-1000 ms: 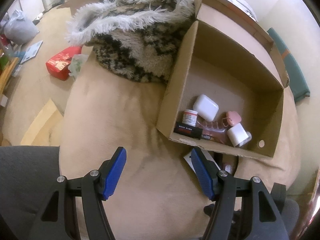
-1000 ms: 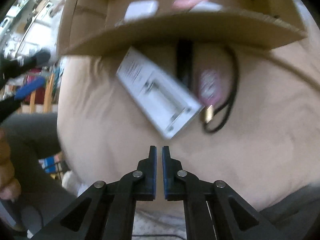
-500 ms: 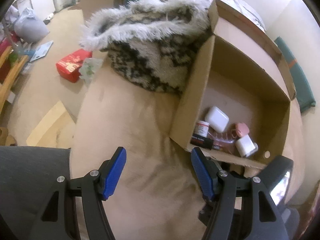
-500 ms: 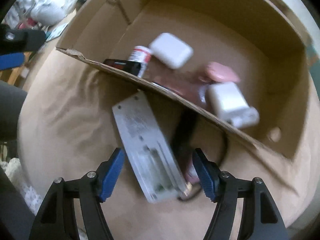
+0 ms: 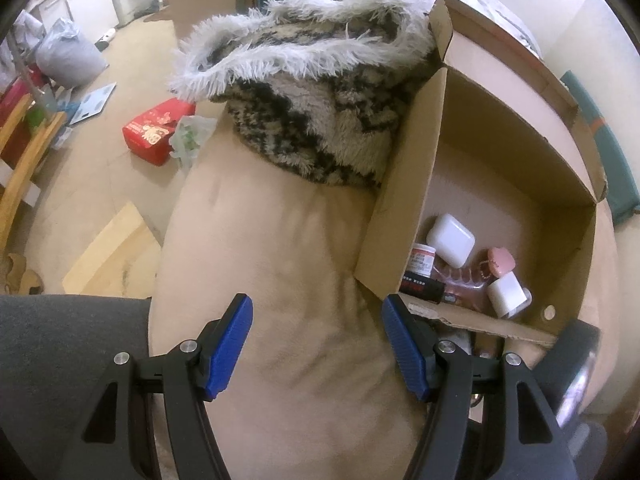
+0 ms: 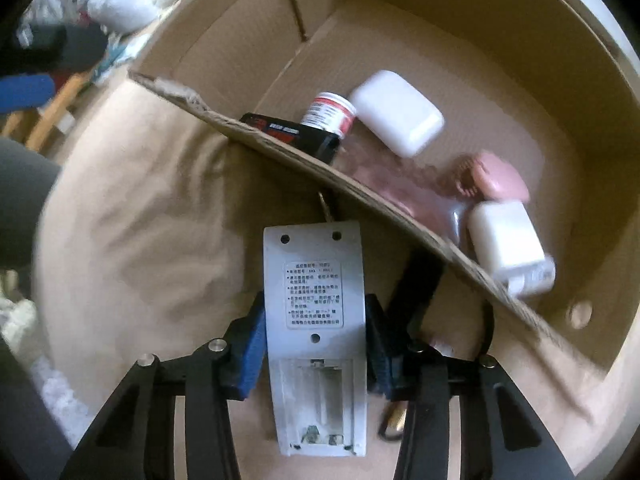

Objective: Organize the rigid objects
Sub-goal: 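Grasp the white rectangular remote with the right tool and lift it, then carry the remote toward the box with right tool while left tool grasps AA battery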

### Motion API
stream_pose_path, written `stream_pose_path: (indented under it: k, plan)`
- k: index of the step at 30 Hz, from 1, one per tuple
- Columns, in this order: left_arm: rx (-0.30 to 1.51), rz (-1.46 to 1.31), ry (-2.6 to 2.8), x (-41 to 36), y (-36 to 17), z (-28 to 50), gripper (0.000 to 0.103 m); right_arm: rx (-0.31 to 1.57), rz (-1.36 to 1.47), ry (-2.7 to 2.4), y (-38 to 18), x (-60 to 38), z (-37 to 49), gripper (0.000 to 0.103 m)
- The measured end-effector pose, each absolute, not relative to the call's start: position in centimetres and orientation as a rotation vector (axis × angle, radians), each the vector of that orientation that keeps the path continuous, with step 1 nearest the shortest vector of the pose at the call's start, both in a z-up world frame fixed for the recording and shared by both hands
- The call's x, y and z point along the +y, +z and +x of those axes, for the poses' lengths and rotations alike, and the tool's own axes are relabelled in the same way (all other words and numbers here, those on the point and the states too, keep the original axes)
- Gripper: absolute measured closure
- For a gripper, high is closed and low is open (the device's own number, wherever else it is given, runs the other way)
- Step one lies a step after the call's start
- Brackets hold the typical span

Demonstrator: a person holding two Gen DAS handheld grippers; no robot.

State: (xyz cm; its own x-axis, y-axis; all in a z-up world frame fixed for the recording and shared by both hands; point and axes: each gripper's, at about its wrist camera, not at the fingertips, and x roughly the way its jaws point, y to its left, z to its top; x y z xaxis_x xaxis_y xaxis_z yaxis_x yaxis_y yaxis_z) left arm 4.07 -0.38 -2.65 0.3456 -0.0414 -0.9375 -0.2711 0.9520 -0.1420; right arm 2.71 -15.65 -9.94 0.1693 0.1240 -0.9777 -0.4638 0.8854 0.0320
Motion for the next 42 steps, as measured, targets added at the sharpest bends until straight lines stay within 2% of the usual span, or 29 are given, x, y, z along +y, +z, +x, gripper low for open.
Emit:
stream_pose_path:
  k: [9,15,22,28,35,36,38,39,40,41,42]
  plan:
    - [1.226,-0.263,0.162,-0.6,-3.3,4.1,0.039,1.329,-0.017,0.436,-6.2,-23.4,-0.5,0.058]
    - [1.265,-0.236,0.089,-1.9,-4.3,3.7,0.039,1.15,0.131,0.394,-2.5,-27.3,-0.5,0.058]
    - [1.337,-0.178,0.022,-6.8,-7.2,4.3,0.039,1.076,0.329,0.299,-3.5,-29.7,2.0,0.058]
    - [1.388,-0.231,0.022,-11.2,-10.4,5.9,0.047,1.092,0.349,0.284,-3.7,-30.0,2.5,0.058]
    - [1.379,-0.128,0.081,-13.7,-13.3,8.6,0.048,1.107,0.386,0.255,-3.6,-32.3,1.9,0.058]
    - [1.372,-0.115,0.083,-13.8,-13.5,8.8,0.051,1.115,0.371,0.244,-3.8,-32.2,1.9,0.058]
    - [1.352,-0.093,0.087,-13.9,-13.3,9.1,0.063,1.13,0.365,0.247,-4.1,-32.0,2.0,0.058]
    - [1.355,-0.085,0.079,-13.9,-13.4,9.2,0.07,1.133,0.361,0.25,-4.2,-31.9,1.9,0.058]
    - [1.354,-0.081,0.074,-13.9,-13.3,9.2,0.082,1.132,0.353,0.251,-4.2,-31.8,1.9,0.058]
    - [1.354,-0.078,0.066,-13.7,-13.2,9.2,0.089,1.13,0.347,0.253,-4.1,-31.7,1.8,0.058]
    - [1.359,-0.071,0.054,-13.7,-13.2,9.3,0.091,1.13,0.345,0.255,-4.1,-31.7,1.8,0.058]
